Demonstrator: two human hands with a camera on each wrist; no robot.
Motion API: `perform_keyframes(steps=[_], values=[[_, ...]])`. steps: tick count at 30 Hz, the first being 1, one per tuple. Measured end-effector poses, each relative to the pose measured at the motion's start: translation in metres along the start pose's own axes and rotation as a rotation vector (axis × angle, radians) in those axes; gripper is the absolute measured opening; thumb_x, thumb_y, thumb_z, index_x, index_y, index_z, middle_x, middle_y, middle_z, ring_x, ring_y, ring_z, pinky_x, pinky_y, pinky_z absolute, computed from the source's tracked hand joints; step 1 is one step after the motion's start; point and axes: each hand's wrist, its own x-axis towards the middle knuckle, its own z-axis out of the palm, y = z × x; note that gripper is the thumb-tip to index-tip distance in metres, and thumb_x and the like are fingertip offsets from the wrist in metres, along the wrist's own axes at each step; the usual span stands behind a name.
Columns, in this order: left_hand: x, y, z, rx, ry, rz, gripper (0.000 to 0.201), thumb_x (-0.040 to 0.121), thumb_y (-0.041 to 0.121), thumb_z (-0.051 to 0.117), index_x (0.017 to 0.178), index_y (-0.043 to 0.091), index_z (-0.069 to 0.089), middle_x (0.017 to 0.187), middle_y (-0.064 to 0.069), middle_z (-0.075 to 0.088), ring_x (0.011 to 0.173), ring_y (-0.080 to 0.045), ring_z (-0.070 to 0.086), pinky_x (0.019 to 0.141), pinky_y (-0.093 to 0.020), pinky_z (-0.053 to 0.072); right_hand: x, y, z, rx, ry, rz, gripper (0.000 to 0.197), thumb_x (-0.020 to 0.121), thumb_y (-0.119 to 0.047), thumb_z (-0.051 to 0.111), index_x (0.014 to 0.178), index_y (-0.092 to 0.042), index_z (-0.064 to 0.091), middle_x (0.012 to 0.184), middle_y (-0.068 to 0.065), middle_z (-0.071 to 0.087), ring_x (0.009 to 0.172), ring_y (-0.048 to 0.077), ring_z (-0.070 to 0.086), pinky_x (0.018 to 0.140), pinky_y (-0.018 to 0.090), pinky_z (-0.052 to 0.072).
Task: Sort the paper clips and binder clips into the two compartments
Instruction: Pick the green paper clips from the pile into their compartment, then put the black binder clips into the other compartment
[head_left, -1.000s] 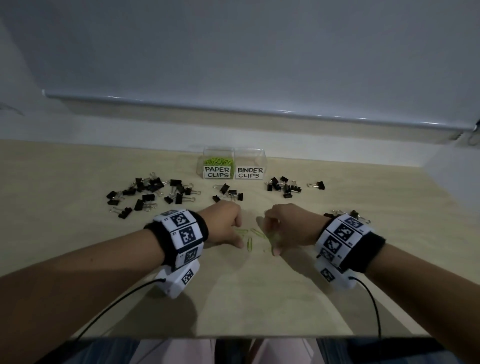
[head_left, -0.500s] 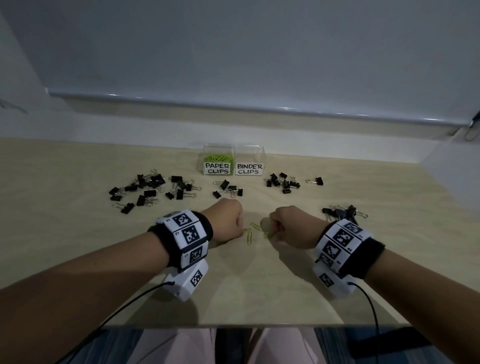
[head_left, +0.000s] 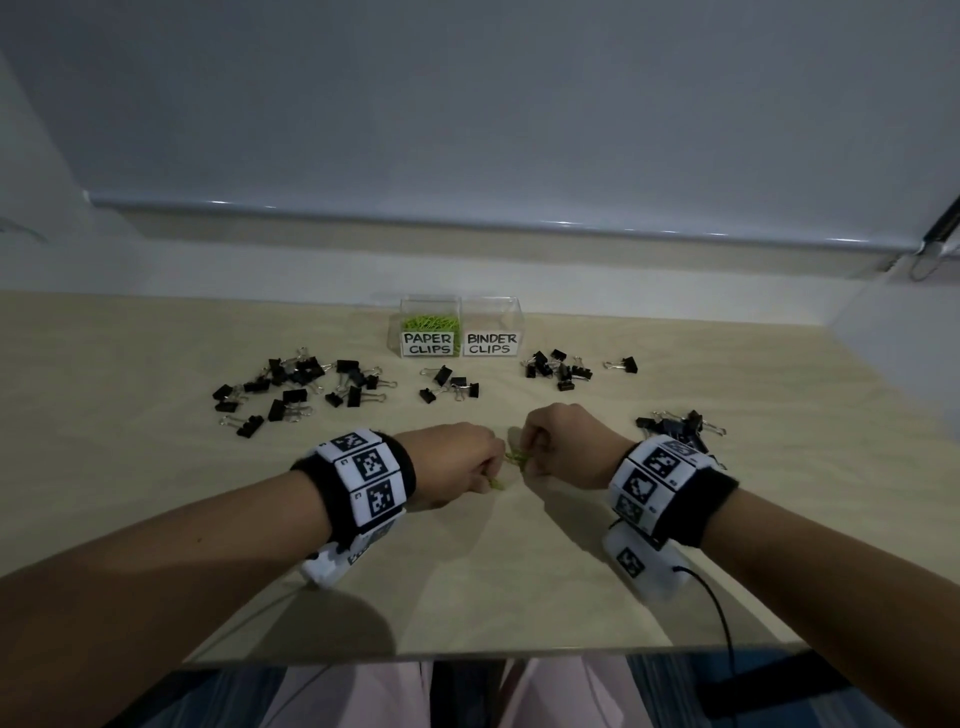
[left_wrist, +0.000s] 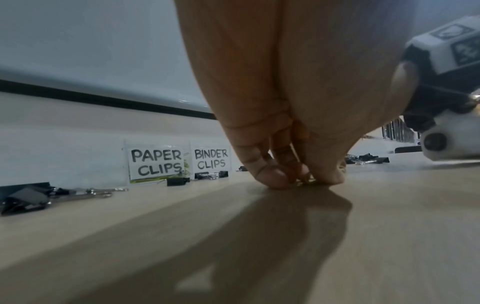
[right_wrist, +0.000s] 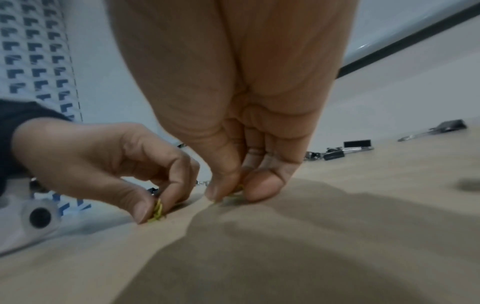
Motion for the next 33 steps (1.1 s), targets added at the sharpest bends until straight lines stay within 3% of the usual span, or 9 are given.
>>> perform_keyframes(steps=[5,7,9,11,13,20,24,28,33], values=[[-0.005,-0.005,0.004,0.089,0.006,0.0,0.012,0.095,0.018,0.053,0.086,0.02,0.045,0.091,0.002,0.041,0.08,-0.018,0.045,0.072,-0.029,0.037,0.018,-0.021,0.008,-0.082,-0.045,0.073,0.018,0.086,-0.009,0.055,0.1,-0.001,0.063,0.104,0.013,0.064,0.095,0.03,0.06,0.077,0.033,0.05],[-0.009,-0.008,0.004,0.119,0.007,-0.017,0.012,0.096,0.015,0.05,0.087,0.018,0.044,0.09,0.001,0.04,0.077,-0.016,0.041,0.071,-0.028,0.035,0.02,-0.025,0.01,-0.126,-0.073,0.103,0.009,0.088,-0.008,0.052,0.082,-0.002,0.054,0.086,0.012,0.059,0.086,0.032,0.057,0.067,0.033,0.044],[-0.013,-0.012,0.004,0.147,0.017,-0.031,0.009,0.097,0.012,0.048,0.089,0.015,0.045,0.091,-0.001,0.041,0.077,-0.016,0.039,0.071,-0.029,0.035,0.019,-0.029,0.012,-0.155,-0.091,0.125,0.022,0.089,-0.006,0.049,0.068,-0.006,0.043,0.07,0.006,0.046,0.078,0.03,0.049,0.065,0.029,0.037],[-0.016,-0.017,0.004,0.166,0.032,-0.041,0.009,0.096,0.008,0.046,0.089,0.014,0.045,0.092,-0.004,0.044,0.078,-0.018,0.04,0.072,-0.031,0.038,0.019,-0.029,0.012,-0.174,-0.095,0.12,0.01,0.091,-0.005,0.048,0.085,0.001,0.053,0.081,0.011,0.053,0.082,0.032,0.053,0.066,0.028,0.037],[-0.019,-0.021,0.005,0.165,0.041,-0.057,0.012,0.096,0.005,0.043,0.087,0.014,0.041,0.089,-0.003,0.043,0.08,-0.02,0.042,0.072,-0.033,0.039,0.017,-0.03,0.012,-0.178,-0.104,0.111,0.017,0.09,-0.006,0.049,0.103,0.004,0.056,0.098,0.018,0.059,0.095,0.034,0.059,0.067,0.029,0.038],[-0.024,-0.039,-0.002,-0.027,0.114,-0.154,0.02,0.095,0.011,0.046,0.079,0.019,0.039,0.078,0.002,0.045,0.065,-0.014,0.039,0.057,-0.027,0.031,0.011,-0.029,0.018,-0.179,-0.065,-0.001,0.02,0.085,-0.004,0.052,0.102,0.001,0.06,0.105,0.02,0.062,0.096,0.035,0.06,0.079,0.039,0.054],[-0.022,-0.049,-0.025,-0.162,0.221,-0.188,0.019,0.094,0.014,0.05,0.077,0.021,0.045,0.076,0.006,0.054,0.064,-0.009,0.047,0.056,-0.023,0.035,0.019,-0.029,0.005,-0.141,-0.11,-0.013,0.017,0.083,-0.004,0.054,0.097,0.001,0.062,0.102,0.017,0.064,0.09,0.031,0.059,0.074,0.036,0.051],[-0.004,-0.065,-0.067,-0.171,0.412,-0.237,0.007,0.095,0.015,0.052,0.091,0.012,0.056,0.087,0.002,0.059,0.074,-0.013,0.056,0.063,-0.023,0.043,0.052,-0.033,-0.037,-0.023,0.048,-0.015,0.013,0.085,-0.002,0.055,0.091,-0.001,0.066,0.098,0.013,0.068,0.091,0.026,0.064,0.081,0.034,0.054],[0.032,-0.089,-0.117,-0.145,0.554,-0.347,0.008,0.093,0.011,0.057,0.088,0.007,0.062,0.095,-0.011,0.062,0.086,-0.025,0.059,0.075,-0.029,0.044,0.125,-0.05,-0.08,0.008,0.252,0.016,0.007,0.084,-0.009,0.064,0.089,-0.006,0.067,0.098,0.012,0.07,0.093,0.024,0.065,0.075,0.026,0.049]])
